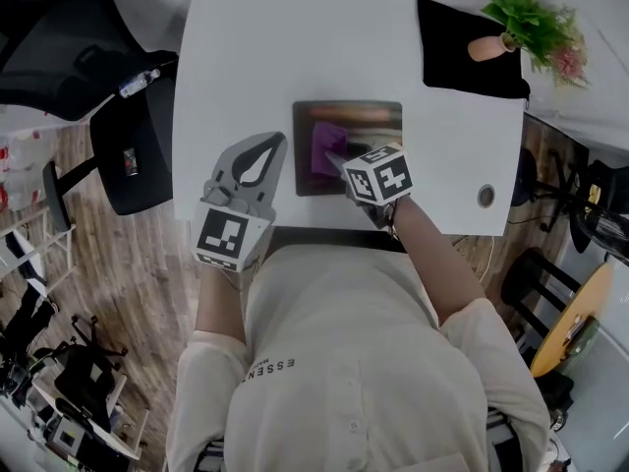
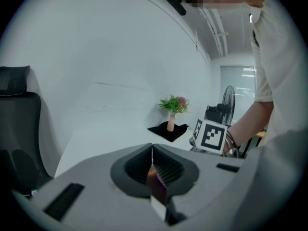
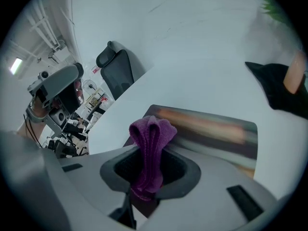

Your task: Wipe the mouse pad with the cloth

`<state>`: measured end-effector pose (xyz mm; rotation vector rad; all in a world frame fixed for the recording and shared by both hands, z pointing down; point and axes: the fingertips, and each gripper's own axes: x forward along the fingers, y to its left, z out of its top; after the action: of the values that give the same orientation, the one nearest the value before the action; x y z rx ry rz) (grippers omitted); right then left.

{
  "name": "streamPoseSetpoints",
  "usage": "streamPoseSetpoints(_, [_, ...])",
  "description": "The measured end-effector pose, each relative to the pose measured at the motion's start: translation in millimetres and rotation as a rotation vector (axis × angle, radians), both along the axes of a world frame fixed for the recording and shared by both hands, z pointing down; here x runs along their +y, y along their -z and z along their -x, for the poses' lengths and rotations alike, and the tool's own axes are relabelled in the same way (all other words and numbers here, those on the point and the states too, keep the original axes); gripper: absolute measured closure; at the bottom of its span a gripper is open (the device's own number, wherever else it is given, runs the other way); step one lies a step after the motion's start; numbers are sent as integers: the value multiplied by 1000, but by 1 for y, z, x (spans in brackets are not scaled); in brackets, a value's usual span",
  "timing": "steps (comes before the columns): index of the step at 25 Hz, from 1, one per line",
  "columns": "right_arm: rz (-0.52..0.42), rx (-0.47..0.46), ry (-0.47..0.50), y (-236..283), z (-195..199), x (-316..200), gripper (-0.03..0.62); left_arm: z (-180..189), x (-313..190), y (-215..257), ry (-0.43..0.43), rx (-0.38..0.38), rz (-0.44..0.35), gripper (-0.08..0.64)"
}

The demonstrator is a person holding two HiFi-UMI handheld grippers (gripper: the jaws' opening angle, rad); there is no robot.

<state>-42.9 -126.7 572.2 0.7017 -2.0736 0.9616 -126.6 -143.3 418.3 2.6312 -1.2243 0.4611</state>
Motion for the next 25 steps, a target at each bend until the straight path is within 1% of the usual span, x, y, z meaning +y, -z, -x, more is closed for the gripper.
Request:
streamPoseSetpoints(4, [-3,-1,0,0,-20,-2,492,-17,-1,0,4,-11,0,558])
streamPoseSetpoints(9, [-8,9,-15,-1,-50,-3,492,-42,0,3,25,24,20,558])
streamPoseSetpoints(13, [-18,21,-35,-1,-76,-6,491,-67,0,3,-18,18,-7,557])
streamPoseSetpoints(17, [-23,31,-61,-2,-100,-7,489,-87,0,5,-7,30,11,557])
streamPoseSetpoints(20, [-26,45,-82,-3,-120,-7,489,-101,1,4,-28,25,-4,557])
streamPoseSetpoints(23, [-32,64,-102,-4,-141,-7,489,-114,3,5,-24,36,12,557])
streamPoseSetpoints(25, [-33,67,-117,-4,-152,-7,488,-121,5,6,-43,20,1,557])
